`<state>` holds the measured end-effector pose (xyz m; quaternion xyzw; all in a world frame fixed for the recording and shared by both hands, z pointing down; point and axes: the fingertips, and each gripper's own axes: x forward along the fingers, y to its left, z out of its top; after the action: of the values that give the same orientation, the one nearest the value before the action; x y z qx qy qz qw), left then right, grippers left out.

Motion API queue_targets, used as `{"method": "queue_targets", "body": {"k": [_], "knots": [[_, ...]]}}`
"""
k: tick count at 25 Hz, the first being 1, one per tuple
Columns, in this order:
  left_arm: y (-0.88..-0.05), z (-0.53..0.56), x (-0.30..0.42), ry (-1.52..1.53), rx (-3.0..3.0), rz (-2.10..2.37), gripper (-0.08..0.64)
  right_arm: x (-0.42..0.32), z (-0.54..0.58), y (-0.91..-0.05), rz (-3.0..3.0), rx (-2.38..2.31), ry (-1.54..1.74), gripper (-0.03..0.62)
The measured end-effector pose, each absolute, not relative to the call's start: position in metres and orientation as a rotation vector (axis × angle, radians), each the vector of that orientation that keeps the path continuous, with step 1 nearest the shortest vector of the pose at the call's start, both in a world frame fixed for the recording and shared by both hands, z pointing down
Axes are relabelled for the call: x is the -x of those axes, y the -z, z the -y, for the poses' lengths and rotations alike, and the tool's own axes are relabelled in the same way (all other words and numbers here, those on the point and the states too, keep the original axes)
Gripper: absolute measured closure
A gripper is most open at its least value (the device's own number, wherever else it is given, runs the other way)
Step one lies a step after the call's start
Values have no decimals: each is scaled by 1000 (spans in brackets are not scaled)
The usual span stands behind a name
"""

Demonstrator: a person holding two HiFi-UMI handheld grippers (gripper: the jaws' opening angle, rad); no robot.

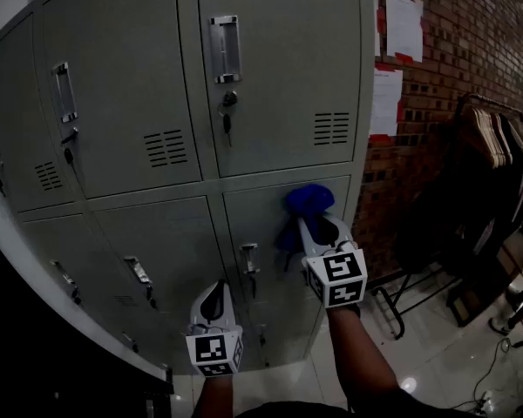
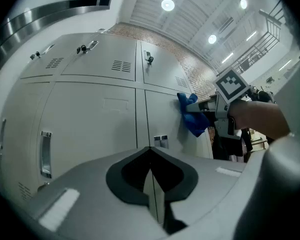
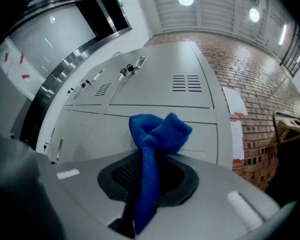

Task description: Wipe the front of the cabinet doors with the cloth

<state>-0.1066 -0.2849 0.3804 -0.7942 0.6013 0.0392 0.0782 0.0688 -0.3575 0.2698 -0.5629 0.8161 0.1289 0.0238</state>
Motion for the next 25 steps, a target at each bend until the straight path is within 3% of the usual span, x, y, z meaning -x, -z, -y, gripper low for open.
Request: {"method": "queue_targets", "body": {"k": [16, 25], "knots": [[-385, 279, 97, -136, 2353, -1857, 543, -122, 362, -274, -2480, 1847, -406, 522], [-391, 269, 109, -115, 2350, -1879, 543, -28, 330, -304, -2651, 1548, -396, 522]]}}
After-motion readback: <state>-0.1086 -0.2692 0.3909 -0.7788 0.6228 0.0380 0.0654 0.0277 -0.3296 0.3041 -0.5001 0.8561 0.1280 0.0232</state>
